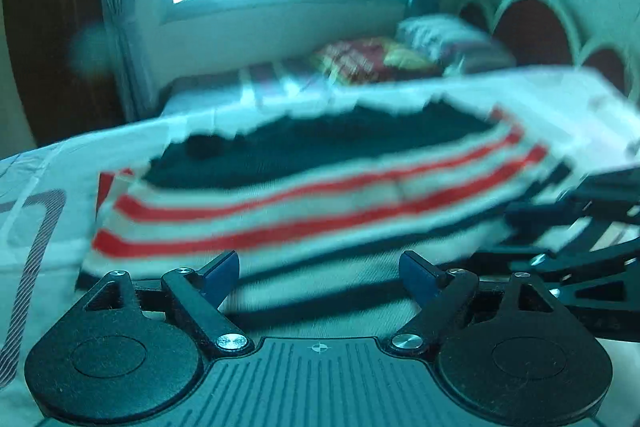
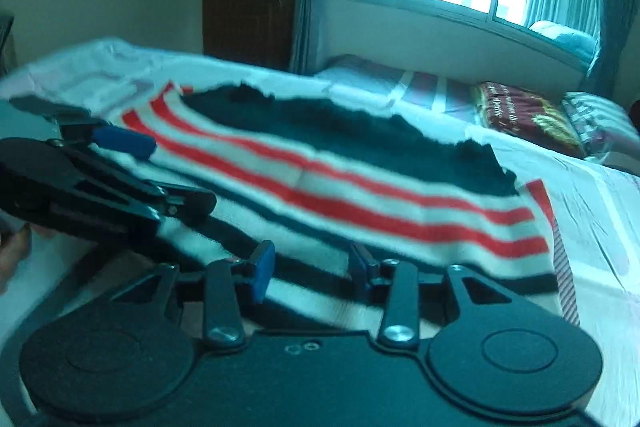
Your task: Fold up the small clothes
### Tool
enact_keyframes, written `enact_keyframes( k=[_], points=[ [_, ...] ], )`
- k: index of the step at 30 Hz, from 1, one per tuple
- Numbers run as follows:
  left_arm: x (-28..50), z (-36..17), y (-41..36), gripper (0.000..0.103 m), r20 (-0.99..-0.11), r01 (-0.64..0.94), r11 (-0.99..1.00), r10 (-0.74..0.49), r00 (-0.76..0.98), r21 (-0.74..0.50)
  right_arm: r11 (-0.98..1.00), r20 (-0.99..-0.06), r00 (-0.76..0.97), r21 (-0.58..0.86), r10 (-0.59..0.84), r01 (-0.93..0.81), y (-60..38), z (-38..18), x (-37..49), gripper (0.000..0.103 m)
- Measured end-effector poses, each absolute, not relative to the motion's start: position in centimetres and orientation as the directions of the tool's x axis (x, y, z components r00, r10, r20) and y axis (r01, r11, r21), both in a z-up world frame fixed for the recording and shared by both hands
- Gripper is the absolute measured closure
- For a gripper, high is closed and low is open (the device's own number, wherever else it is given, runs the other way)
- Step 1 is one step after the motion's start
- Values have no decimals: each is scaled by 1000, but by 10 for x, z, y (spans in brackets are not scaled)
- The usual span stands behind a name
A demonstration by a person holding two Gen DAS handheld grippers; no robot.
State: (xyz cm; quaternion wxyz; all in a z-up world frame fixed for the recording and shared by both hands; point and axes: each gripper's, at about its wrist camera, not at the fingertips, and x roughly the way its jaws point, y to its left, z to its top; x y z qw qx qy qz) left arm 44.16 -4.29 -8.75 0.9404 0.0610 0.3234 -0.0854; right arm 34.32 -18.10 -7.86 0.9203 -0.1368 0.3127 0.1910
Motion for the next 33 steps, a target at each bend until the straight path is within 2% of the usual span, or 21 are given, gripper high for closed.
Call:
enact_keyframes(
  k=[4,8,10,15,17,24,25,26,27,29,30,31,33],
  points=[
    [418,-95,-17,16,-612,182,980,-92,785,86,886,-632,745,-197,212,-419,-200,-82,323,63],
    [403,-96,27,16,-615,136,990,-84,784,37,929,-643,755,-188,128,-317,-257,-88,312,62],
    [402,-94,34,16,-621,134,990,-78,780,43,947,-655,743,-138,133,-292,-276,-86,309,62],
    [407,-90,29,16,-631,108,992,-40,775,70,940,-643,757,-176,115,-293,-270,-75,306,63],
    [408,-96,29,15,-634,96,993,-36,773,61,940,-672,737,-200,72,-275,-274,-88,315,63],
    [391,-77,37,14,-618,41,997,7,786,62,960,-664,739,-116,117,-256,-287,-75,311,63],
    [384,-73,43,14,-616,26,999,-3,787,29,960,-654,744,-95,139,-262,-288,-70,306,64],
    [377,-71,52,14,-623,0,1000,-15,782,-24,960,-644,749,-79,156,-268,-291,-67,303,70],
    [370,-70,61,14,-629,-22,996,-37,777,-85,961,-634,755,-69,164,-266,-290,-63,297,81],
    [361,-78,80,16,-642,-85,968,-90,761,-236,964,-623,756,-14,199,-265,-291,-56,294,88],
    [357,-85,90,30,-637,-127,929,-135,759,-348,964,-613,757,32,228,-265,-292,-52,294,89],
    [355,-94,98,36,-629,-163,882,-176,757,-443,962,-603,757,74,254,-263,-292,-49,297,89],
    [354,-111,113,37,-585,-231,771,-216,782,-593,957,-596,752,121,281,-263,-286,-45,304,89]
  ],
)
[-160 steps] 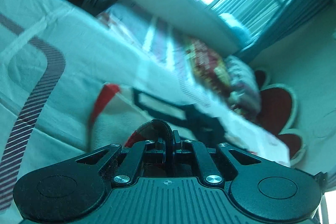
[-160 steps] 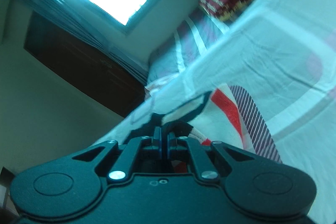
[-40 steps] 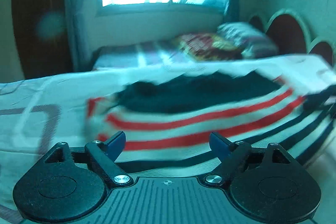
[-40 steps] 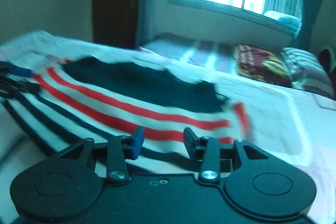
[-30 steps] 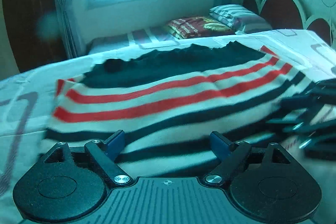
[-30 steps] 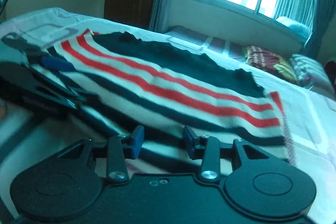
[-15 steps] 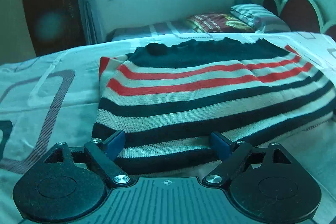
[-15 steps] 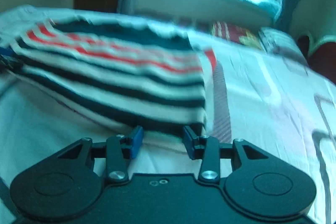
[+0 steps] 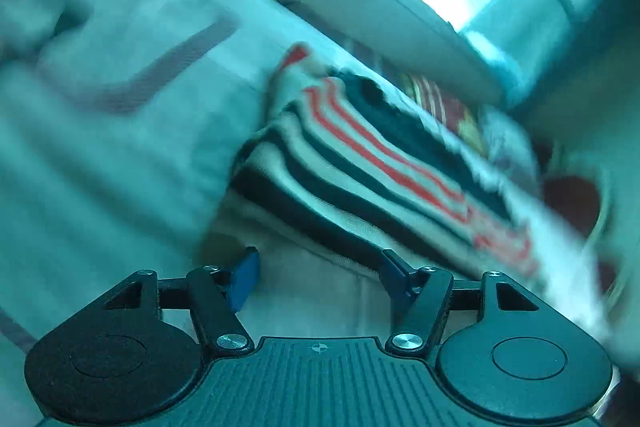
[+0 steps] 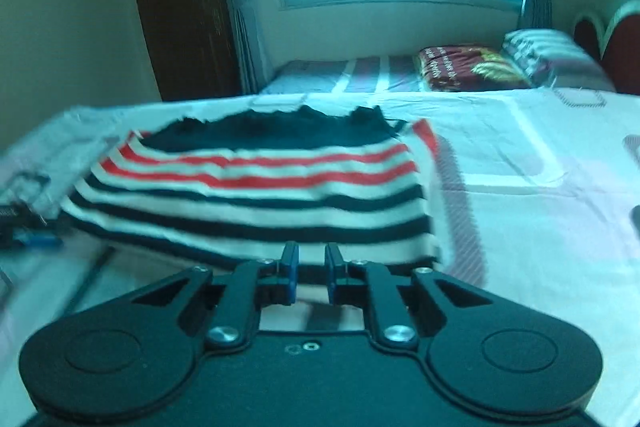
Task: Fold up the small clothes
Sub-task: 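Grasp the folded sweater's edge with both grippers and lift it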
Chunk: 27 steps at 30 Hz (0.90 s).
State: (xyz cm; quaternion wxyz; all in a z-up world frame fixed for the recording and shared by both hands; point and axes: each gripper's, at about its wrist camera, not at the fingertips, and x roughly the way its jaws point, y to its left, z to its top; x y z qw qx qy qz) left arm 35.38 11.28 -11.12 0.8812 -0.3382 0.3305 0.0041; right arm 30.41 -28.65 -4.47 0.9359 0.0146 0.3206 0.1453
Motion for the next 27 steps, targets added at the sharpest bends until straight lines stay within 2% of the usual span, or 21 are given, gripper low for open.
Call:
enact_keyframes(
  k=[5,8,12,13,14,15,18,22,27],
  points=[
    [365,-136,127,37,-473,-276,594,-203,857,-756,937,-579,737,196,348,-289,-263,-41,322,88],
    [372,-143,122,37,-434,-284,567,-147,889,-773,924,-577,722,250,381,-288,-251,-47,340,89],
    [384,-143,112,39,-426,-306,573,-84,901,-760,897,-566,697,314,440,-311,-234,-60,369,97],
    [387,-143,114,45,-422,-308,560,-83,903,-769,893,-567,691,322,448,-315,-229,-64,377,98],
    [391,-146,117,62,-432,-321,542,-87,898,-777,892,-569,689,323,450,-316,-224,-66,384,99],
    [396,-151,122,73,-448,-339,525,-93,889,-781,892,-569,688,322,451,-318,-219,-68,389,99],
    [400,-156,133,75,-435,-318,511,-124,892,-799,880,-567,674,334,474,-337,-209,-72,404,99],
    [399,-157,140,74,-420,-300,488,-156,894,-820,905,-632,648,296,425,-305,-199,-87,417,103],
    [398,-155,144,80,-378,-249,485,-187,907,-838,905,-623,656,292,425,-309,-201,-92,413,103]
  ],
)
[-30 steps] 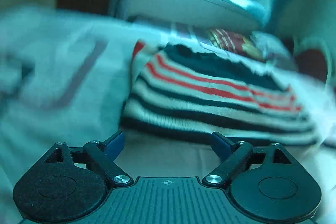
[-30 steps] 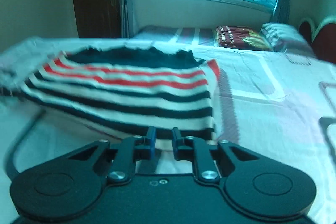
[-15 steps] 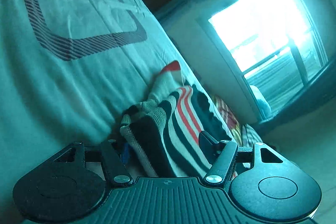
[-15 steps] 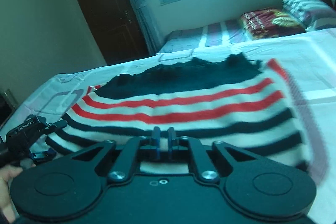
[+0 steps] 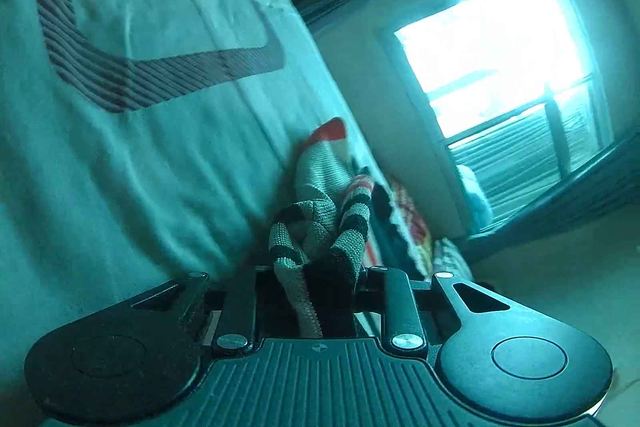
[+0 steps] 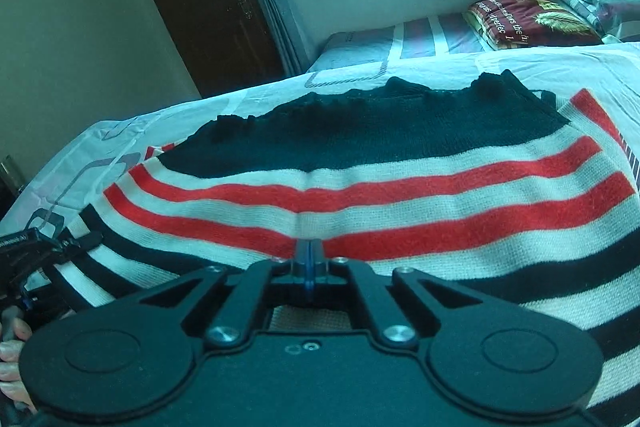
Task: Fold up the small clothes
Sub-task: 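Grasp the folded sweater's edge with both grippers and lift it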
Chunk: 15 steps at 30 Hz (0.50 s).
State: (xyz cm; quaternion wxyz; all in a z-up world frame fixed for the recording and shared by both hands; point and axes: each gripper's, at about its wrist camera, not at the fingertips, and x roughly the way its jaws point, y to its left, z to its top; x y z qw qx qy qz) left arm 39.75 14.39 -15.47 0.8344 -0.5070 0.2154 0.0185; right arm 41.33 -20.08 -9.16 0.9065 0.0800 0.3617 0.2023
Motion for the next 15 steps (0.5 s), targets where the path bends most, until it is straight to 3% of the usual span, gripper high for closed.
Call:
enact_keyframes(
  k=[10,15],
  points=[
    [427,-41,85,81,-189,93,598,-393,900,-796,911,-614,674,251,411,-326,-196,-93,409,103],
    [452,3,-5,81,-196,267,624,-572,796,-735,872,-581,662,415,473,-259,-224,-89,409,103]
  ],
)
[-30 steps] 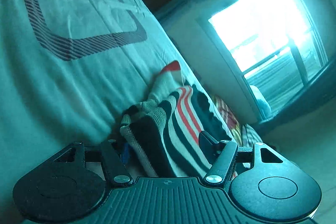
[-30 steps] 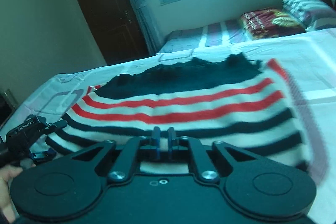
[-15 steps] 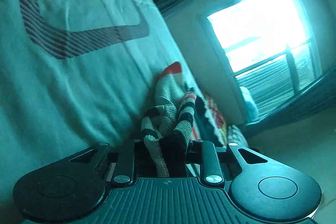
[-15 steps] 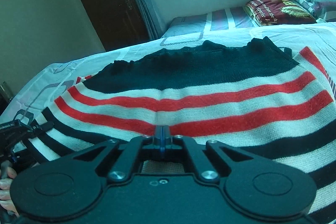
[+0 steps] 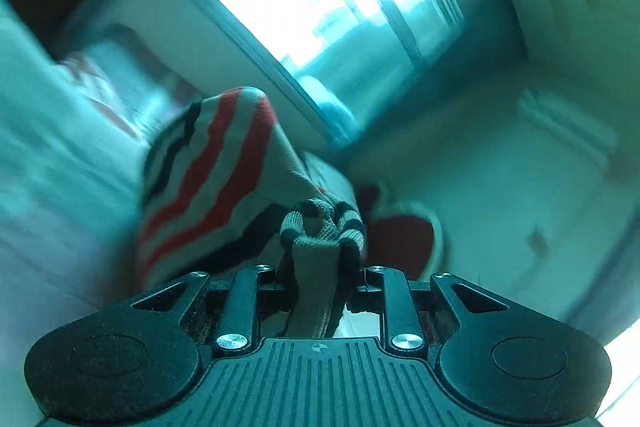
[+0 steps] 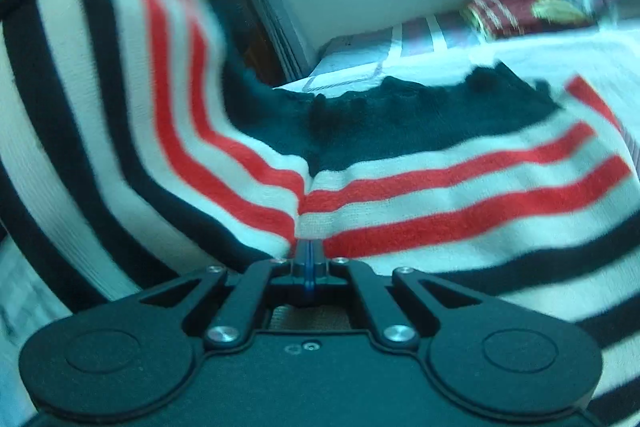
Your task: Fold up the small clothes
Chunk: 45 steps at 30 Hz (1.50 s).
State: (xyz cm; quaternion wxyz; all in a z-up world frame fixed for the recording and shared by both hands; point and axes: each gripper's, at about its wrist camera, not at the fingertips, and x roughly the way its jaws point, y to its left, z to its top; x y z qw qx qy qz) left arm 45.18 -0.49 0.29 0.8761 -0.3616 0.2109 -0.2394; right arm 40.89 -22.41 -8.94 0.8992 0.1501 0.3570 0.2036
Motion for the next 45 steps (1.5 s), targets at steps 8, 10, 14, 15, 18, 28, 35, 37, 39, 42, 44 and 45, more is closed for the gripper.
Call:
enact_keyframes(
  k=[8,10,14,15,18,28,35,37,39,42,44,45],
  points=[
    [478,-46,-145,63,-512,333,710,-689,514,-621,656,-413,869,740,272,146,-407,-78,331,35],
    [466,-49,-145,55,-518,350,707,-697,496,-615,608,-400,875,776,271,167,-439,-77,321,30],
    [437,-19,-87,46,-414,398,707,-682,603,-585,577,-364,867,809,340,113,-461,-66,310,30],
    [441,-17,-67,38,-431,366,757,-623,652,-541,576,-355,858,813,372,87,-458,-64,311,30],
    [467,-25,-30,37,-550,245,884,-443,708,-397,576,-406,772,815,489,64,-432,-66,327,30],
    [477,-56,-30,37,-625,223,939,-341,702,-262,655,-567,623,747,538,114,-380,-69,364,23],
    [480,-66,-41,37,-590,203,933,-346,729,-296,911,-719,591,407,366,-70,-336,-57,398,56],
    [480,-65,-41,37,-586,201,936,-340,736,-290,943,-694,639,269,331,-196,-317,-48,395,68],
    [478,-62,-39,37,-575,205,936,-340,744,-287,934,-599,719,172,351,-312,-304,-32,380,72],
    [474,-58,-41,37,-555,215,941,-329,764,-262,891,-406,794,234,453,-389,-317,-6,360,73],
    [475,-59,-43,37,-551,220,940,-332,766,-260,890,-365,821,298,439,-344,-336,-10,360,73],
    [477,-60,-45,37,-560,220,938,-337,757,-267,900,-412,814,329,410,-286,-347,-24,367,73]
  ],
)
